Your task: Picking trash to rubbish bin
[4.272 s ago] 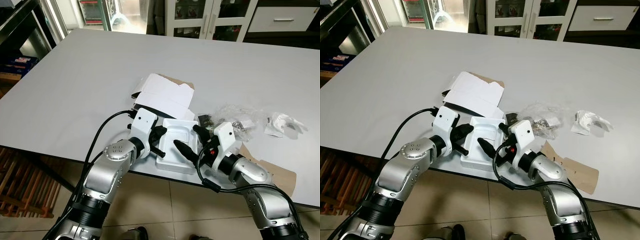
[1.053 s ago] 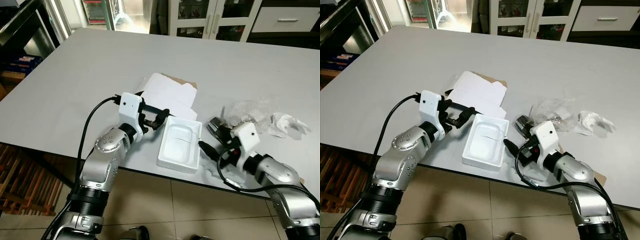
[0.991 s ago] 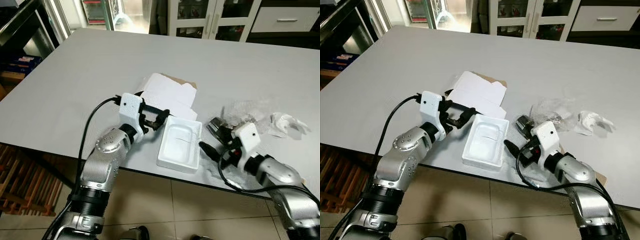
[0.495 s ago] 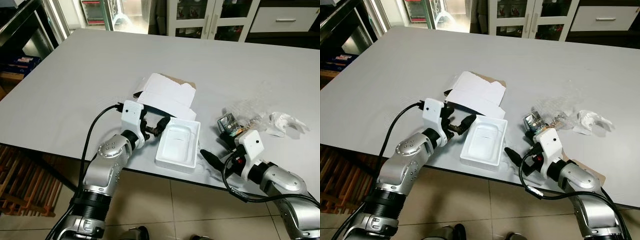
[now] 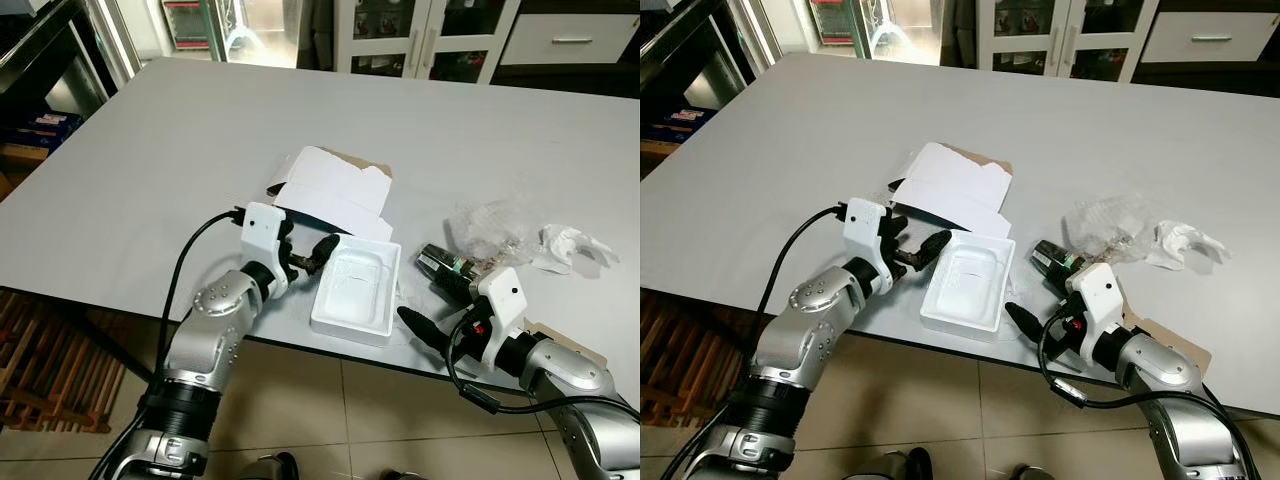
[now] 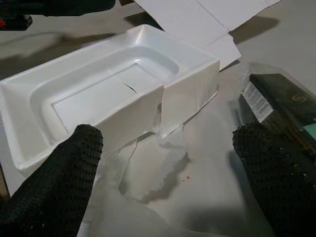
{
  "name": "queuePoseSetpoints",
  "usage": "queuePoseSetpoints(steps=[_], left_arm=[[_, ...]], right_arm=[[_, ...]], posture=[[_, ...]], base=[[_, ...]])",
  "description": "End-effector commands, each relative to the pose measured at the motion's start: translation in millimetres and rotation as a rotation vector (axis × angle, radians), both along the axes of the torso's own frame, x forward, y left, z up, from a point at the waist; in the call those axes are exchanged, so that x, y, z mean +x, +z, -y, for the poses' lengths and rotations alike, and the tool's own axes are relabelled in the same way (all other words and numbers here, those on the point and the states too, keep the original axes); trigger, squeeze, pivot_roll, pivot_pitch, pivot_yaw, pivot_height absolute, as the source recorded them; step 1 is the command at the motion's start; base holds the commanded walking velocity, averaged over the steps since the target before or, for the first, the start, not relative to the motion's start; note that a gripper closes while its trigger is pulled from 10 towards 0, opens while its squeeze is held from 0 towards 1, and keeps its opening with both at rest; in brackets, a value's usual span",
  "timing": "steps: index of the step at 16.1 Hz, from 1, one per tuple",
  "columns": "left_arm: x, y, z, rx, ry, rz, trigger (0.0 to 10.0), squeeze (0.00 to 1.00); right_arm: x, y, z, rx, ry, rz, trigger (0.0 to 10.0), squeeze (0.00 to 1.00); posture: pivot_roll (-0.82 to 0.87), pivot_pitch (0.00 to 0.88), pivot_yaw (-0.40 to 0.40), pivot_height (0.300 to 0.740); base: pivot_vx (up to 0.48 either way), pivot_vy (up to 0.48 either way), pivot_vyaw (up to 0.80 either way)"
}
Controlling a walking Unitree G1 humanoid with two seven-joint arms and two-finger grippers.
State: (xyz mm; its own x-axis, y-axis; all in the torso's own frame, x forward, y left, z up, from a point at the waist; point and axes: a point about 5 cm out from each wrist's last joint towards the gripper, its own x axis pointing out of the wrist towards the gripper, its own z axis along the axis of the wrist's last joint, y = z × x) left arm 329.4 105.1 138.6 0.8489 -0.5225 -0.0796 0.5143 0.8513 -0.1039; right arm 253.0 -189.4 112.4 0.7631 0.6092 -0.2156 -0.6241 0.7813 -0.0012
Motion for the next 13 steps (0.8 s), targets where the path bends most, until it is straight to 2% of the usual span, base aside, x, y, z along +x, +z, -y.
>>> queuePoseSetpoints(steps=[1, 4, 5, 7, 8, 9, 11, 13], left_arm=[[2.9, 7, -2.5, -0.004, -0.017, 0.023, 10.0, 1.00], [10.8, 29, -10.6, -0.041, -0.023, 0.057, 10.0, 1.00], [12.6, 35, -13.1, -0.029, -0.032, 0.075, 10.0, 0.00], [14.8, 45, -18.8, -0.019, -0.053, 0.089, 10.0, 0.00], [13.2, 52, -21.6, -0.067, -0.103, 0.067, 10.0, 0.00], [9.7, 51, -23.0, -0.068, -0.165, 0.046, 10.0, 0.00], [5.3, 43, -25.9, -0.016, -0.231, 0.015, 10.0, 0.00], [3.2, 34, -27.8, -0.038, -0.285, -0.038, 10.0, 0.00]], right_arm=[[-2.4, 2, -4.8, 0.019, 0.026, -0.003, 10.0, 0.00], [-3.0, 6, -7.3, 0.029, 0.042, 0.008, 10.0, 0.00], [-2.8, 6, -6.6, 0.027, 0.040, 0.008, 10.0, 0.00], [-2.7, 6, -6.6, 0.027, 0.039, 0.009, 10.0, 0.00], [-2.5, 6, -8.4, 0.031, 0.040, 0.008, 10.0, 0.00], [-2.4, 6, -10.2, 0.035, 0.043, 0.009, 10.0, 0.00], [-2.2, 8, -11.9, 0.041, 0.048, 0.013, 10.0, 0.00], [-1.3, 13, -14.0, 0.076, 0.050, 0.027, 10.0, 0.00]], posture=[[-0.11, 0.102, 0.077, 0.740], [-0.11, 0.100, 0.078, 0.740], [-0.10, 0.102, 0.078, 0.740], [-0.10, 0.105, 0.079, 0.740], [-0.10, 0.107, 0.082, 0.740], [-0.10, 0.109, 0.084, 0.740], [-0.10, 0.110, 0.085, 0.740], [-0.10, 0.111, 0.083, 0.740]], base=[[0.000, 0.000, 0.00], [0.000, 0.000, 0.00], [0.000, 0.000, 0.00], [0.000, 0.000, 0.00], [0.000, 0.000, 0.00], [0.000, 0.000, 0.00], [0.000, 0.000, 0.00], [0.000, 0.000, 0.00]])
